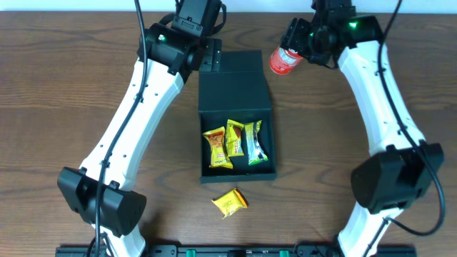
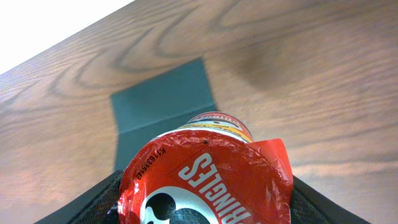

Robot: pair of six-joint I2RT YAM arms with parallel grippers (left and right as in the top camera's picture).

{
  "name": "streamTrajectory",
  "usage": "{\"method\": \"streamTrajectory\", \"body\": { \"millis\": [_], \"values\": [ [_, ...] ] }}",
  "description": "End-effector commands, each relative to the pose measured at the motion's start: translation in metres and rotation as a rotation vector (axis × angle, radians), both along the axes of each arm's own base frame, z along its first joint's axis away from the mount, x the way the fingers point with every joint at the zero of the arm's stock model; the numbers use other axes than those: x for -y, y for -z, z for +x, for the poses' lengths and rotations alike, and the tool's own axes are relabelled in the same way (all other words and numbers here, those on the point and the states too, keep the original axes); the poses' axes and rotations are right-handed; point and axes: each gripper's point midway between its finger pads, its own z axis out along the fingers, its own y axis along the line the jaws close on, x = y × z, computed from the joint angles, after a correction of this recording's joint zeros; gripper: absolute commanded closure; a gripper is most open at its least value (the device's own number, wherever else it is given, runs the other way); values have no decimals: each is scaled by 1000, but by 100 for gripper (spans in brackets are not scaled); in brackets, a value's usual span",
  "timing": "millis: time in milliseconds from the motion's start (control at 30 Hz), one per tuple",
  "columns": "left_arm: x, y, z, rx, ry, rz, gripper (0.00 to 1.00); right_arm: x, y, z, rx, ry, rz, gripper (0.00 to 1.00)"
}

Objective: Pack container
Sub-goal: 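Lower the Pringles can into the box with the right gripper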

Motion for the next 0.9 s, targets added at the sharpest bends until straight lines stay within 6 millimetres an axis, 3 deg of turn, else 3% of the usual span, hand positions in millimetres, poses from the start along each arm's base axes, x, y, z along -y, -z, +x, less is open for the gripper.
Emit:
{"method": "streamTrajectory", "body": {
  "millis": [0,133,300,500,700,867],
  "values": [
    [-3,-11,3,30,-13,-7,5,-12,-32,-15,11,-45,129,31],
    [-16,-15,5,58,-56,54,5,-18,-40,-41,-67,-87,219,31],
    [-20,-16,6,67,-70,73,4,-37,-34,-89,-275,-142,338,31],
    [-20,-16,6,67,-70,73,5,-44,-22,-144,-508,-156,327,31],
    [-20,-16,6,67,-70,74,5,-66,-19,-165,-567,-216,296,34],
    [-20,-16,6,67,-70,74,5,-78,0,-181,-619,-236,216,33]
  ]
}}
